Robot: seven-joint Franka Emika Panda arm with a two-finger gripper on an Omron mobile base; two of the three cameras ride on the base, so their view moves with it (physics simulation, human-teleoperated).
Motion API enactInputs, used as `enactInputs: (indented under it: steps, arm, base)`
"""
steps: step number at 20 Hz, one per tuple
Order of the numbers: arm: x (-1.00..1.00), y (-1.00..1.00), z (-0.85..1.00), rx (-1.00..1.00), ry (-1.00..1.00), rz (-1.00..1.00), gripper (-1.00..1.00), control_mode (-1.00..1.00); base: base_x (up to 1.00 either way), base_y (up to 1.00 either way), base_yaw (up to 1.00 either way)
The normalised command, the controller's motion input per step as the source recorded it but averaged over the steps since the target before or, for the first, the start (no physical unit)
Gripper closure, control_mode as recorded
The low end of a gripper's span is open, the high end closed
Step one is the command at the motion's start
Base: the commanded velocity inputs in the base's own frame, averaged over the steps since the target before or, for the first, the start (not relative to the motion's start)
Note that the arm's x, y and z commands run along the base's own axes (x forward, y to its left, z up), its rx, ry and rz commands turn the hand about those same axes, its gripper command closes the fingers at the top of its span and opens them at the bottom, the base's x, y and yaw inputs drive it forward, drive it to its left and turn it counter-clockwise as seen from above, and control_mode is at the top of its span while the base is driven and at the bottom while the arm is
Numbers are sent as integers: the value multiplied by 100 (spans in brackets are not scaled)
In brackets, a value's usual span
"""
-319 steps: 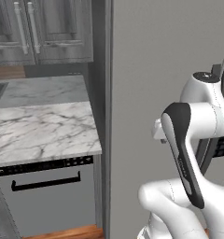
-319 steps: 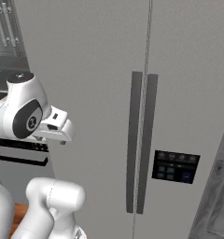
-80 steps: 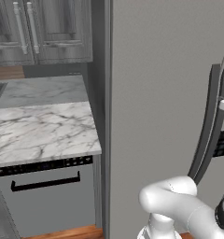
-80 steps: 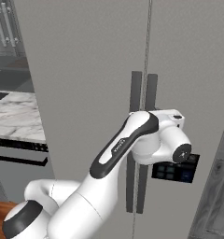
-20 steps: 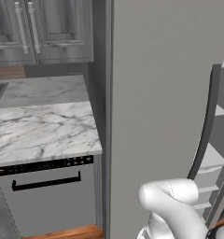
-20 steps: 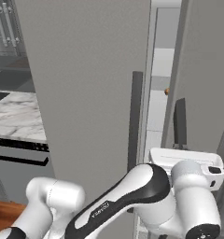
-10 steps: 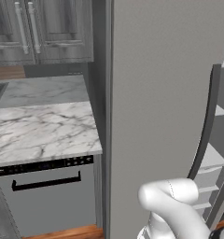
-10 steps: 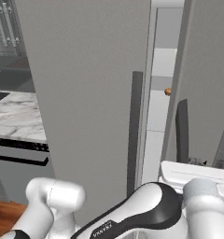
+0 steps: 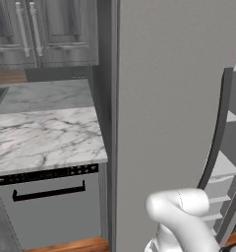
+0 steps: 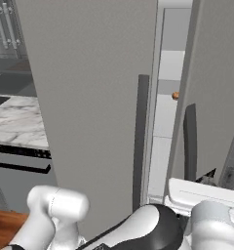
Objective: Open the freezer door, pick up the ice cube tray from the freezer, and place it on the dining counter.
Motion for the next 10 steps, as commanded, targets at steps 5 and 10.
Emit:
enactInputs:
  steps: [5,10]
  arm:
    - [-5,53,0,-1,0,-14,100,-100]
    - [0,65,0,-3,0,-12,100,-100]
  base:
    - [0,0,0]
    - [0,0,0]
